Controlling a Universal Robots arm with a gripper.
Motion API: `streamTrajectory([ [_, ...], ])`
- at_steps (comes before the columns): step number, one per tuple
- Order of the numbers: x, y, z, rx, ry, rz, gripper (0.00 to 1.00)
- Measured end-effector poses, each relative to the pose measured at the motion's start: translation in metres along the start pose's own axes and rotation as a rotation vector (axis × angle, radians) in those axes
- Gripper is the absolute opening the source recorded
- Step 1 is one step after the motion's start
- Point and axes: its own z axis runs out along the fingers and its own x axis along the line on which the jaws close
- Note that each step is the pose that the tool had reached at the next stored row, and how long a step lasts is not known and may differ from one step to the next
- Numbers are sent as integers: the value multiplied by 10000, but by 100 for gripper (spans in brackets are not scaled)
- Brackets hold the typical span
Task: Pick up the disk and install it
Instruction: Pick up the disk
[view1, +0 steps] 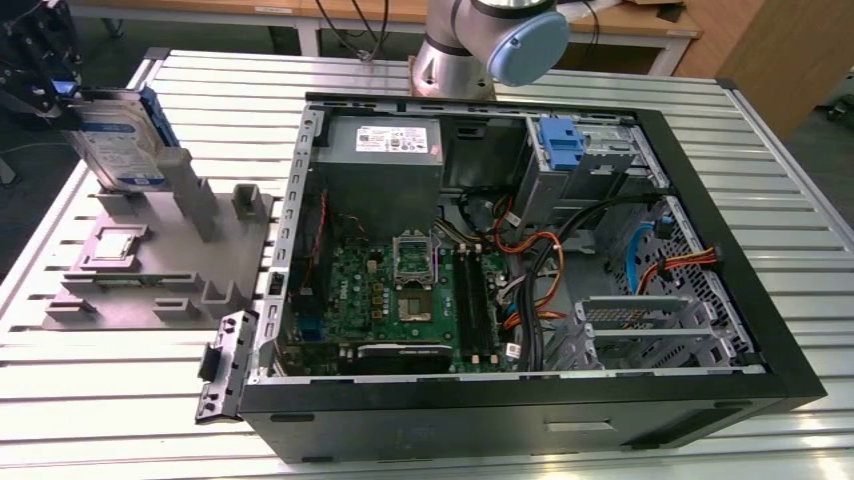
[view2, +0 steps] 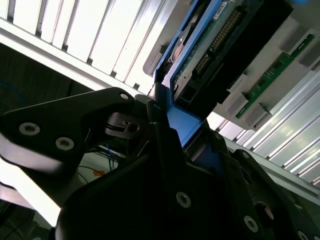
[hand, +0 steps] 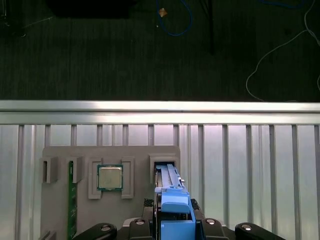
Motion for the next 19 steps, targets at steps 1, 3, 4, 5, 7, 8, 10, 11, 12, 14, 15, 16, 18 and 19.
streamTrajectory([
  [1,-1,0,-7,-1,0,0,37],
  [3,-2,1,-25,0,0,0,37],
  [4,-3,1,-35,-1,0,0,37],
  [5,-3,2,-45,0,0,0,37],
  [7,-4,3,-66,0,0,0,37],
  [8,-5,3,-80,0,0,0,37],
  [10,-7,4,-105,-1,1,0,37],
  [11,-8,5,-115,-1,0,0,37],
  [12,-9,5,-125,0,1,0,37],
  [14,-10,6,-146,0,1,0,37],
  [15,-11,6,-155,0,0,0,37],
  [16,-11,6,-163,0,0,0,37],
  [18,-11,7,-167,2,-1,0,37],
  [19,-12,7,-169,0,0,0,37],
])
